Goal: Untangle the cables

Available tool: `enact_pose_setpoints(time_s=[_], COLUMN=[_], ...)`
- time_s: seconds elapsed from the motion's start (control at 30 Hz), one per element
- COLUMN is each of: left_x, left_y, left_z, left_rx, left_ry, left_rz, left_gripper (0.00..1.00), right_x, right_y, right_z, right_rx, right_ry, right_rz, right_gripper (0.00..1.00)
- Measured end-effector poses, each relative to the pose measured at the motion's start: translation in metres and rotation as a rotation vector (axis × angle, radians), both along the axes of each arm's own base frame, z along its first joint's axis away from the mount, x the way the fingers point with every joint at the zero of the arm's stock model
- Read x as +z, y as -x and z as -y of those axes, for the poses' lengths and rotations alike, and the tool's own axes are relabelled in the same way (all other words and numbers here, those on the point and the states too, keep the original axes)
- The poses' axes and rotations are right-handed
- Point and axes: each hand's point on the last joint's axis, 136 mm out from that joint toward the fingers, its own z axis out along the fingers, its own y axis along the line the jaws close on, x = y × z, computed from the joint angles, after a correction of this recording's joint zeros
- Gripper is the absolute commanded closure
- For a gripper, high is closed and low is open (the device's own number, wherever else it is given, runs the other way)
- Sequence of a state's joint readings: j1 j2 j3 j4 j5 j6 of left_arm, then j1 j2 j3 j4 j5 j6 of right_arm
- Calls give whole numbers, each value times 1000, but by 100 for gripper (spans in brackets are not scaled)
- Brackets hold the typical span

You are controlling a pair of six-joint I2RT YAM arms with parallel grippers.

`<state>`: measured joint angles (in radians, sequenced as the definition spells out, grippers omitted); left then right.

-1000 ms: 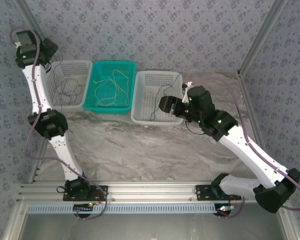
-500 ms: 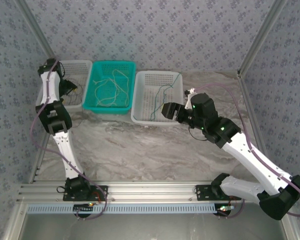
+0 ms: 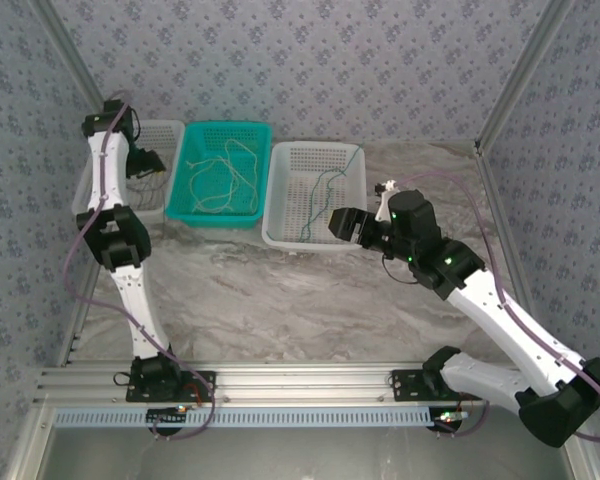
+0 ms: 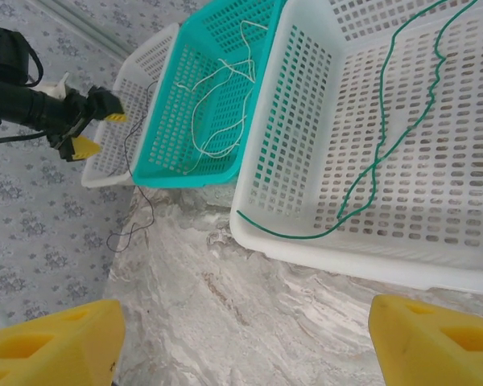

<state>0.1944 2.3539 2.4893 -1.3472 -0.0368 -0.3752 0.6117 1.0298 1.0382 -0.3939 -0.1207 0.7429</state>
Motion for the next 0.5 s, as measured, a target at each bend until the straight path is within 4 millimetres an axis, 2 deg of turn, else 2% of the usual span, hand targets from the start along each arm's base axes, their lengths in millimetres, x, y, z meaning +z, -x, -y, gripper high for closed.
enact_pose_setpoints(time_s=[0.07,0.13,0.2,0.27,0.3,0.4,0.5], left_x=[2,12,27,46,52,70,75], left_y=[2,4,4,7,8,18,39], left_z=[21,27,24,12,9,14,44], left_rx=[-21,-13,0,4,2,-43,-118], left_ry=[186,308,355,310,288,259,317], left_rz=[36,82,127,168,177,198,187], left_gripper=[1,1,10,30,32,30,30], right_x=[-1,-3,-6,-9,-10,-7,-4], right_y=[-2,-4,-7,-10,-12,-17,-22], right_z=[-2,-4,-8,-14,-18,-45,-89], right_rx=[5,8,19,30,39,115,245], right_ry=[-2,-3,-6,-7,-8,-3,10], right_rz=[-3,-8,-13,-18,-13,60,179], right_gripper=[18,18,18,19,19,18,17])
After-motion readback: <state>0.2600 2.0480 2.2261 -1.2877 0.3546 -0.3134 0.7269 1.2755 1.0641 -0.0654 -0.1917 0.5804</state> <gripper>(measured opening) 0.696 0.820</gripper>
